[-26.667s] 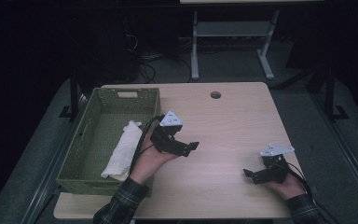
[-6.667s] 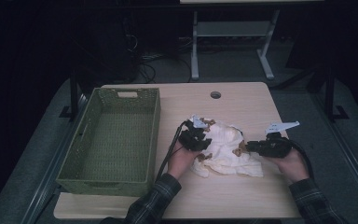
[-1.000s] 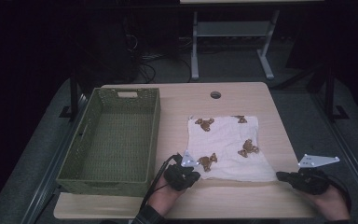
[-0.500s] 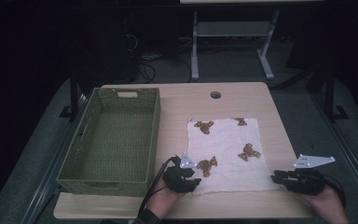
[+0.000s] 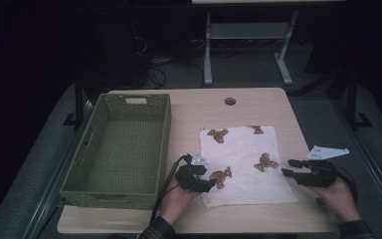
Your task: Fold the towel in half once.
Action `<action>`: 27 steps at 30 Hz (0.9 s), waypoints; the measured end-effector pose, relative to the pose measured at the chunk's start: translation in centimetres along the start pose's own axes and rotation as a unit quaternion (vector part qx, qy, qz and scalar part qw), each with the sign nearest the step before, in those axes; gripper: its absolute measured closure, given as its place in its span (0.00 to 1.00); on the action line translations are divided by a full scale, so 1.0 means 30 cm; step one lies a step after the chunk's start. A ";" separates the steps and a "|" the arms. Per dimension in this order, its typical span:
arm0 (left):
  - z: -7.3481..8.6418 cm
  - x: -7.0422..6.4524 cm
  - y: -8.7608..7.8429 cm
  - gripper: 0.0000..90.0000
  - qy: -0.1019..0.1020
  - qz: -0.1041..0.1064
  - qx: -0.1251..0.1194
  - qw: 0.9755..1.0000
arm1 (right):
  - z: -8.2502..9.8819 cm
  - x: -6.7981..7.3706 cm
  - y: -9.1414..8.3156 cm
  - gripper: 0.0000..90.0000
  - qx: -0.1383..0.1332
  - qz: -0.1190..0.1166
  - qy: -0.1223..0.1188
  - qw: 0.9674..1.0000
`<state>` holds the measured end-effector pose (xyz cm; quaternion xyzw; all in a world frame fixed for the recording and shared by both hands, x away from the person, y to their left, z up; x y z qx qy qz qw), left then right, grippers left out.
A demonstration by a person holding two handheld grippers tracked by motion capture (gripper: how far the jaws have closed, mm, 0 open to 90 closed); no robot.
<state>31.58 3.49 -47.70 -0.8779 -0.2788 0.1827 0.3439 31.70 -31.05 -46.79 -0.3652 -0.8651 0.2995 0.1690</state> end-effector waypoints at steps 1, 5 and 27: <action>-0.002 0.003 0.003 0.49 -0.001 0.000 -0.001 1.000 | -0.015 -0.010 0.012 0.57 -0.004 -0.003 -0.002 1.000; -0.016 0.024 0.015 0.49 -0.001 -0.011 -0.012 1.000 | -0.067 -0.042 0.047 0.57 -0.005 0.002 -0.005 1.000; -0.188 0.229 0.101 0.43 -0.018 -0.086 -0.041 0.995 | -0.262 -0.266 0.217 0.54 -0.002 0.007 -0.005 1.000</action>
Point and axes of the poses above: each handheld gripper's, and its own axes: y roughly forward along the jaws, z roughly out of its underside, x roughly to its left, the point moved 4 cm from there along y, roughly forward along the jaws, and after that the axes turned 1 degree about -x, right-handed, at the moved point
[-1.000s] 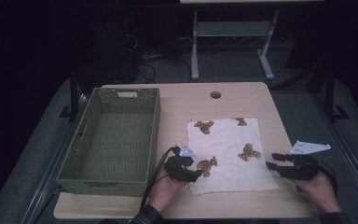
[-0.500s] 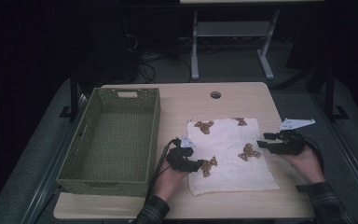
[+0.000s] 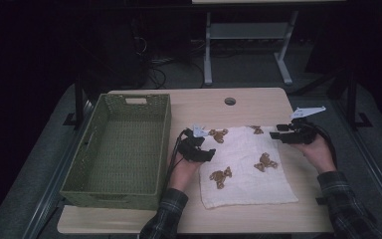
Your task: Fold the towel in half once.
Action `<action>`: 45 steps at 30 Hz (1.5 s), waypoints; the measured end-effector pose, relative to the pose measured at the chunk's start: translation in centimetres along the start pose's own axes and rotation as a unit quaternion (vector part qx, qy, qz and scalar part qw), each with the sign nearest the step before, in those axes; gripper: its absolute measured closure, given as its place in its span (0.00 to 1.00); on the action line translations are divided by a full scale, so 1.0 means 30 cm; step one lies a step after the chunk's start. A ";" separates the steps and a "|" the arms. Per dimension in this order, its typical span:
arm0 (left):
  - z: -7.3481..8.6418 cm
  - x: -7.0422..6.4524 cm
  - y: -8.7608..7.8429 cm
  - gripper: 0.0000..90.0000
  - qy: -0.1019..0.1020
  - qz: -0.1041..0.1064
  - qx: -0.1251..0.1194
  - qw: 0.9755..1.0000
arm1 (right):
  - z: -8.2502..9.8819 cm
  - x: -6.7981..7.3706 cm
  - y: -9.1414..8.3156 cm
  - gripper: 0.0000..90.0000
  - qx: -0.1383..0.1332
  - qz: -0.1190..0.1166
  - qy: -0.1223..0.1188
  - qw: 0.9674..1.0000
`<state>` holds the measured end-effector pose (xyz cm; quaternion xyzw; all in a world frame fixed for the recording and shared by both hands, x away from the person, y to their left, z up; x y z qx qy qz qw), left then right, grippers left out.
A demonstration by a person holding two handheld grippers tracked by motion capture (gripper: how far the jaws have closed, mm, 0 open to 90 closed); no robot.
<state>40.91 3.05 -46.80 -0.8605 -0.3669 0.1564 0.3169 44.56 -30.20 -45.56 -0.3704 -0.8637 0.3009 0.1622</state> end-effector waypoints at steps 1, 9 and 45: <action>-0.007 0.009 0.005 0.43 -0.001 -0.004 0.000 1.000 | -0.010 -0.011 0.010 0.55 -0.004 0.003 0.001 1.000; -0.061 0.096 0.086 0.43 -0.019 -0.026 0.009 0.999 | -0.043 -0.078 0.076 0.60 0.011 0.010 0.013 1.000; -0.084 0.215 0.200 0.96 -0.050 -0.063 0.036 0.996 | 0.037 -0.166 0.170 0.97 0.048 0.035 0.049 0.997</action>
Point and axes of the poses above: each handheld gripper's, and its own axes: y roughly forward along the jaws, z roughly out of its underside, x roughly to its left, the point moved 4 cm from there along y, roughly forward along the jaws, and after that the axes turned 1 degree about -x, right-handed, at the moved point
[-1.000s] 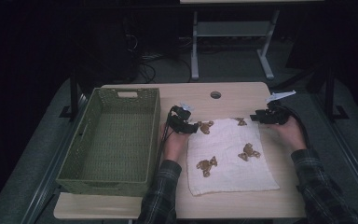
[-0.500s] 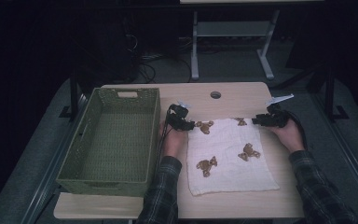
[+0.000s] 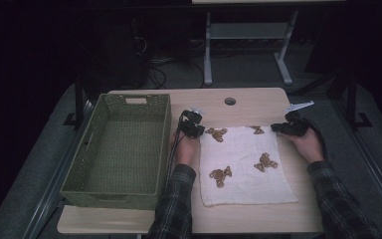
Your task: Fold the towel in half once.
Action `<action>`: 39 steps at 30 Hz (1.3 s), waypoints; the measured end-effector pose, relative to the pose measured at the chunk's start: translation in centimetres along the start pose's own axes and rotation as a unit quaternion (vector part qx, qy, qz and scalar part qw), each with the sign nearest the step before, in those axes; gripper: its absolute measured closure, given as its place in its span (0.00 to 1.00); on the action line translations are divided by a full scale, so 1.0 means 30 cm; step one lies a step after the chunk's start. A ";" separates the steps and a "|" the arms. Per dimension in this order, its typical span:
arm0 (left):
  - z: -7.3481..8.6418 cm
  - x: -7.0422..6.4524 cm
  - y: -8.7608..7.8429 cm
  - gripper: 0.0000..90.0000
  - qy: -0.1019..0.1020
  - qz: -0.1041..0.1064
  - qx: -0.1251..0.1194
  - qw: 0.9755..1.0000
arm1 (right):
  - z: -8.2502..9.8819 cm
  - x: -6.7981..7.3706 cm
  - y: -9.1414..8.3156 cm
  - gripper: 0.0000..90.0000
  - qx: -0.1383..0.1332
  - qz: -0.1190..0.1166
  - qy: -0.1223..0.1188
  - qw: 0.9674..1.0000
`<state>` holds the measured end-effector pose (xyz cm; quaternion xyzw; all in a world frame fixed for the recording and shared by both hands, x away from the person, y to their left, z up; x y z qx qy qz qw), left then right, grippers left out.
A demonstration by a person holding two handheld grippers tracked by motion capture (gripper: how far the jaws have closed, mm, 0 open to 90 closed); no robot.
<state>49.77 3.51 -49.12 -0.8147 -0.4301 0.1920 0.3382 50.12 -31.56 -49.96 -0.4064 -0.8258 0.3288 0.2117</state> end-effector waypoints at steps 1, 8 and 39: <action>-0.006 0.002 -0.006 0.96 -0.002 -0.001 -0.008 1.000 | -0.003 -0.003 -0.005 0.97 -0.003 0.000 0.001 1.000; -0.065 -0.001 -0.052 0.96 -0.001 -0.007 -0.043 0.999 | -0.049 -0.022 -0.058 0.97 -0.026 0.011 0.007 1.000; 0.026 -0.109 -0.240 0.96 0.016 -0.003 -0.067 0.998 | 0.059 0.128 -0.279 0.97 -0.080 0.001 -0.014 0.997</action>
Point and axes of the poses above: each handheld gripper's, and its own axes: y roughly forward along the jaws, z roughly out of its underside, x roughly to its left, the point moved 4 cm from there along y, roughly forward along the jaws, and after that the axes turned 1 degree about -x, right-handed, at the moved point
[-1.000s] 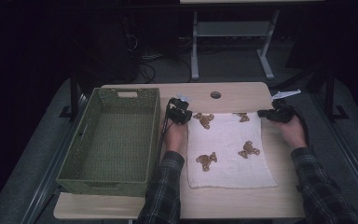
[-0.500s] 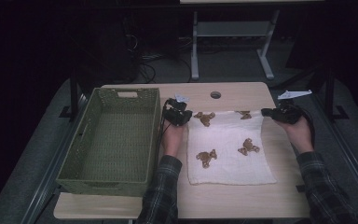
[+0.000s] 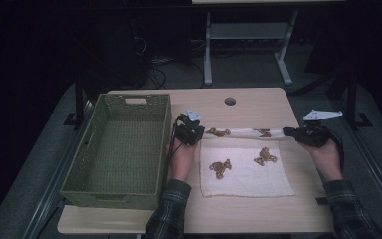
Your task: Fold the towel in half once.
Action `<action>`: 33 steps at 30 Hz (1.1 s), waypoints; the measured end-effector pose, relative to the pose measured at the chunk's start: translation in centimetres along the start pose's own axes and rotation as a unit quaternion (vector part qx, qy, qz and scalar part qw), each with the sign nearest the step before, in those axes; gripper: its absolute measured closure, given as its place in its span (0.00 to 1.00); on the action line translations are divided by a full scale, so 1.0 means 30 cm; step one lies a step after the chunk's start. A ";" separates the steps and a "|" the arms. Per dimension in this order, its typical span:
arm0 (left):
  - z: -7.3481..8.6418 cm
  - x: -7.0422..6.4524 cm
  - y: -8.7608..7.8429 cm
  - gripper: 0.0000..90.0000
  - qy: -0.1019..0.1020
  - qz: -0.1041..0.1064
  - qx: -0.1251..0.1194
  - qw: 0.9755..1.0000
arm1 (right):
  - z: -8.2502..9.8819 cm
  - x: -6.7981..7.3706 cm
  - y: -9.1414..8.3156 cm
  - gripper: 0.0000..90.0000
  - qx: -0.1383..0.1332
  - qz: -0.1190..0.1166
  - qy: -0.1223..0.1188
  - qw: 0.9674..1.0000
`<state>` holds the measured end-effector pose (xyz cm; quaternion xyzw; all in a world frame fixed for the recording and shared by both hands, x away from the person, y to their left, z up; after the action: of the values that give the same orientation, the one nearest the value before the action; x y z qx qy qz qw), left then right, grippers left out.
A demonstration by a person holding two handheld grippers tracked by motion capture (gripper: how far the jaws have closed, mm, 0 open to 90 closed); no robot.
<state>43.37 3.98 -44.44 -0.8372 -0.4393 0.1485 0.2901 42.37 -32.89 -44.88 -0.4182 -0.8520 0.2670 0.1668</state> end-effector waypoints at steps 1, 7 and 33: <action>0.011 -0.003 -0.007 0.96 0.007 -0.002 0.002 1.000 | 0.014 0.012 -0.009 0.97 0.002 -0.001 -0.001 1.000; 0.054 -0.033 -0.029 0.96 0.002 0.002 0.004 1.000 | 0.062 0.040 -0.024 0.97 0.013 -0.003 -0.001 1.000; 0.199 -0.174 -0.197 0.96 0.011 0.003 -0.009 1.000 | 0.199 0.176 -0.172 0.96 0.009 -0.018 -0.015 1.000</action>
<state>33.56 4.44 -45.55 -0.8426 -0.4350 0.1358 0.2869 32.98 -33.15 -46.29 -0.3970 -0.8596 0.2779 0.1622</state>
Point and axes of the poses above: each handheld gripper's, and its own axes: y roughly forward along the jaws, z roughly out of its underside, x roughly to its left, the point moved 4 cm from there along y, roughly forward along the jaws, and after that the axes turned 1 degree about -x, right-handed, at the moved point
